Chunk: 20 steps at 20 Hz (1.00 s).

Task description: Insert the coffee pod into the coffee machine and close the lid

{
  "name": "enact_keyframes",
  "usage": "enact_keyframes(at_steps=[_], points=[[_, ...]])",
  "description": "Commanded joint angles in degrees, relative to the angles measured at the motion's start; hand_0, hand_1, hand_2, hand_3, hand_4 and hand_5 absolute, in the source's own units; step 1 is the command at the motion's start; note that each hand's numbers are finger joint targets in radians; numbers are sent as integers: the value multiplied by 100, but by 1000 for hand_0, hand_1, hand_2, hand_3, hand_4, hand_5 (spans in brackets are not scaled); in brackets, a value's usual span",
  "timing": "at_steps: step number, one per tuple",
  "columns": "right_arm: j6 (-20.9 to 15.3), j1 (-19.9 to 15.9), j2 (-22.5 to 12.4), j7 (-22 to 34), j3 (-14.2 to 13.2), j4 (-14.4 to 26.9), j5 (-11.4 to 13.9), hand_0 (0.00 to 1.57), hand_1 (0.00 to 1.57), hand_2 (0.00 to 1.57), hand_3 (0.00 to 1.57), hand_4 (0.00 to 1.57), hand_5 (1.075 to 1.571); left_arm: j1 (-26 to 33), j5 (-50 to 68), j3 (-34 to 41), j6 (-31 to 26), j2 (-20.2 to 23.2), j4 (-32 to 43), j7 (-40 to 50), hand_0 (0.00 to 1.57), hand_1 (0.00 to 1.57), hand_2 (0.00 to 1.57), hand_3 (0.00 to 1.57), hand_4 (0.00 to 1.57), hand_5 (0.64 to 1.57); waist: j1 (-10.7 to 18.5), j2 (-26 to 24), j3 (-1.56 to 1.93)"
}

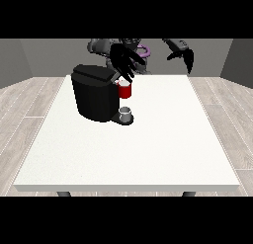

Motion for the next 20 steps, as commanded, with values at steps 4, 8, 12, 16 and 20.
enact_keyframes(at_steps=[4,8,12,16,20], points=[[-49,-727,485,-839,117,-487,-267,0,0,0,0,0,1571,-348,-11,-185,-159,-37,-18,-56,0,0,0,0,278,1571,881,469,-248],[-227,-812,871,-1287,231,-253,-261,0,0,0,0,0,1571,-348,-126,-409,15,-292,-194,150,0,0,0,0,272,1571,828,480,-257],[-67,-1175,905,-1701,285,145,-273,0,0,0,0,98,1571,-671,-18,-219,-89,-64,-213,143,0,0,0,0,347,1571,657,712,-261],[-186,-1280,1011,-2181,172,491,-298,0,0,0,0,0,1571,-578,3,-276,-169,-37,-366,130,0,0,0,0,248,1571,595,764,-261],[148,-774,1320,-2717,325,477,-540,0,0,0,0,0,1571,-40,57,-196,-50,-77,-486,375,0,0,0,0,266,1571,233,162,-258]])
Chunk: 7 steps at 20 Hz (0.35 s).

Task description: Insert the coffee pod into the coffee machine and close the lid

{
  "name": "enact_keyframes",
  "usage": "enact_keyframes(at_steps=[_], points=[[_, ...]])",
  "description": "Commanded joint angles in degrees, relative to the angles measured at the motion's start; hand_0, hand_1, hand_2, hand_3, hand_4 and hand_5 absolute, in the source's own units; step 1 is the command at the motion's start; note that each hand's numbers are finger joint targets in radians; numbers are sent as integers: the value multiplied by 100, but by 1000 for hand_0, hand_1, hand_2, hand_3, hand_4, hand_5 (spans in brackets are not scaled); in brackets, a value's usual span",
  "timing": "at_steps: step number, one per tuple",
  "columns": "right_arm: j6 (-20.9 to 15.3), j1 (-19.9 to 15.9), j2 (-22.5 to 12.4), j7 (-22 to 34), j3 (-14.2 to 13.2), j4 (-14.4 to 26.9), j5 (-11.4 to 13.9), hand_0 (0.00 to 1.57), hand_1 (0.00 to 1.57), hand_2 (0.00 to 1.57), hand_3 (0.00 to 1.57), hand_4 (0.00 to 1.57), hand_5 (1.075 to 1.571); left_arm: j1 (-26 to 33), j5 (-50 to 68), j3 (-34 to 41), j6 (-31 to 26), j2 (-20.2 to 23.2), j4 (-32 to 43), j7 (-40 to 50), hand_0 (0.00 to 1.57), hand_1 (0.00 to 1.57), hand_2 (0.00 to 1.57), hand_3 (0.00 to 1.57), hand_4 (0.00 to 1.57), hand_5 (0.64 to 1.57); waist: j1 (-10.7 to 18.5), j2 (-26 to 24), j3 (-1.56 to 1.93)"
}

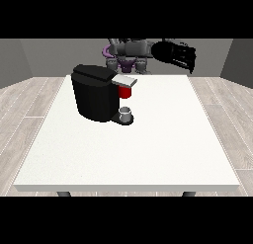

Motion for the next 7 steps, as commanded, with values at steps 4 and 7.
enact_keyframes(at_steps=[4,7], points=[[124,768,803,-940,517,-51,-51,0,0,0,0,181,1571,581,109,249,190,10,-7,260,0,0,0,0,266,1571,-652,-699,-2],[155,1154,1253,-852,881,-320,-51,0,0,0,0,259,1571,1062,291,625,30,275,426,-324,0,0,0,0,266,1571,-1129,-1019,-6]])
